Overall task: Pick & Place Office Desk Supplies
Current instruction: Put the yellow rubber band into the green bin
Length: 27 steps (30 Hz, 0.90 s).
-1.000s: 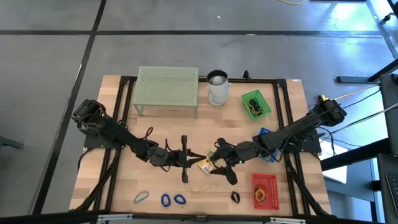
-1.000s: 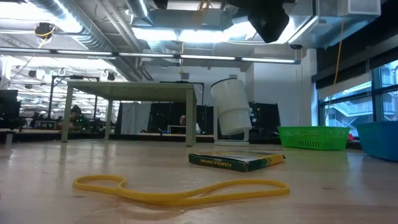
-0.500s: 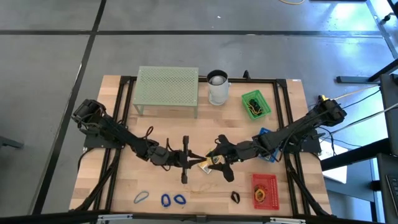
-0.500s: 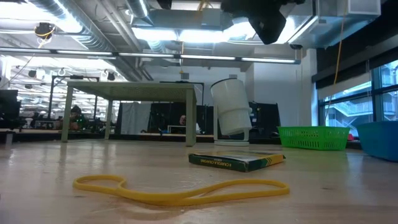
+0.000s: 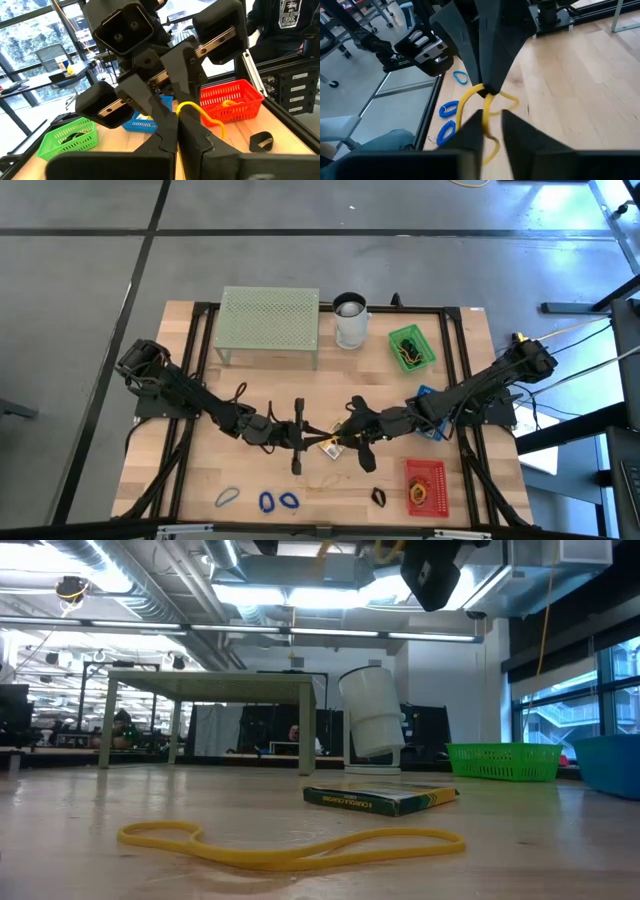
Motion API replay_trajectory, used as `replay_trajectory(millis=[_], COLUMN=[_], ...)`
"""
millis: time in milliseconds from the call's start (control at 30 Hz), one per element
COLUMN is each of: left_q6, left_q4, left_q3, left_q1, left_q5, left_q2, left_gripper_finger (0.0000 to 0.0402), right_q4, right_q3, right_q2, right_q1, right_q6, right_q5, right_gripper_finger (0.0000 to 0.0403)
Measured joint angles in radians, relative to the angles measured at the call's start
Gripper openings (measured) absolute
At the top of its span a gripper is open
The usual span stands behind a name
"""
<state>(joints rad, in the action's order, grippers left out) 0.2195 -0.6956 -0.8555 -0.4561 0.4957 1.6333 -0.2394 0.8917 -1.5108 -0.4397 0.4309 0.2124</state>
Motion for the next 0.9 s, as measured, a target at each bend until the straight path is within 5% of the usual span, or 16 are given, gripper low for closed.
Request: replay_trajectory(millis=[133,467,900], left_q6=[0.000,-0.069,-0.078], left_q4=[0.000,0.000,0.038], left_q3=[0.000,0.000,0.000], left_q1=[0.000,0.000,-0.002], left_q5=[0.000,0.000,0.082], left_q2=[0.000,0.000,0.000], left_gripper_finger=[0.0003,0.0013,0.0101], right_q4=[0.000,0.004,0.115], right_q3=[0.000,0.000,0.000], right_q2=[0.000,0.000,0.056], right_q1=[0.000,0.000,0.052], right_q6=[-0.001,-0.002,-0.012], right_q5=[-0.003,0.030,0.051], right_gripper_finger=[0.0009,0.0006,0.0002])
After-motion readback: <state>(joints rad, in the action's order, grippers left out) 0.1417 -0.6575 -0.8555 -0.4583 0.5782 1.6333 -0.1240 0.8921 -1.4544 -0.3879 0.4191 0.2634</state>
